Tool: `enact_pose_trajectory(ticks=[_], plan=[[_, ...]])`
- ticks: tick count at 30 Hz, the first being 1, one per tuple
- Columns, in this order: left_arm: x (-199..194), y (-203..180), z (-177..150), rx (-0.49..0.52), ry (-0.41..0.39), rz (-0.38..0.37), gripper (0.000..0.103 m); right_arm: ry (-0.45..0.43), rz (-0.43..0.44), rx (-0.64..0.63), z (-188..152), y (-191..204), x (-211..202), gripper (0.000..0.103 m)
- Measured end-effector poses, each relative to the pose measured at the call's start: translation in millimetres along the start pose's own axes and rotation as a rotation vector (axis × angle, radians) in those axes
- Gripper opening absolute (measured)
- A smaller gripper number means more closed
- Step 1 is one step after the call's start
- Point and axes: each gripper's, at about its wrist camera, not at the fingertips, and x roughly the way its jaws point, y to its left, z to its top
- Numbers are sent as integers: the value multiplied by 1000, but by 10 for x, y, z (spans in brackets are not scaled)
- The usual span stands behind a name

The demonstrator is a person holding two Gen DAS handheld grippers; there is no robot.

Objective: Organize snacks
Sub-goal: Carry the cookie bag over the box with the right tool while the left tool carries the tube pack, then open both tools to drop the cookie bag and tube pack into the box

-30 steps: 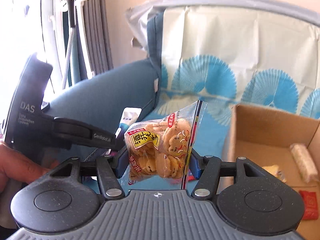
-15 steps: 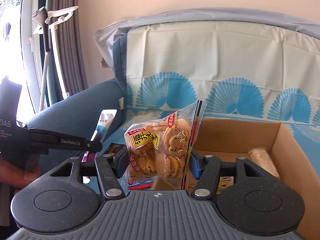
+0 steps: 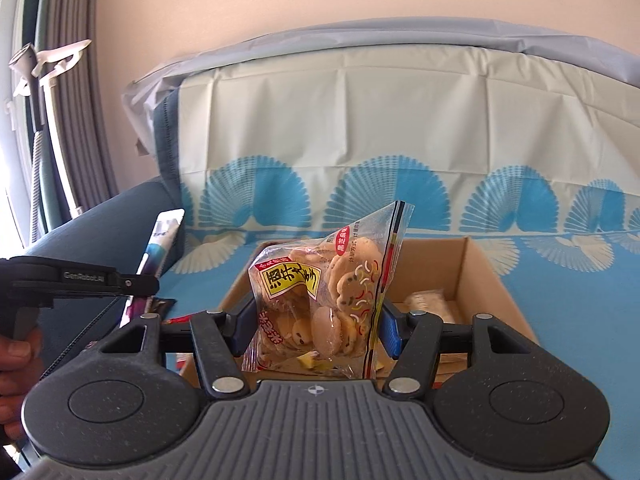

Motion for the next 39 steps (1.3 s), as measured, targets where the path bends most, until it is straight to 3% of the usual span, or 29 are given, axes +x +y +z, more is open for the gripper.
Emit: enact_pose_trajectory(ticks=[20, 39], plan=[[2, -605, -54, 103, -88, -141, 18, -6, -82, 51, 21, -233, 27, 62], [-3, -724, -91, 122, -90, -223, 18, 1, -97, 59, 14, -198, 50, 62]])
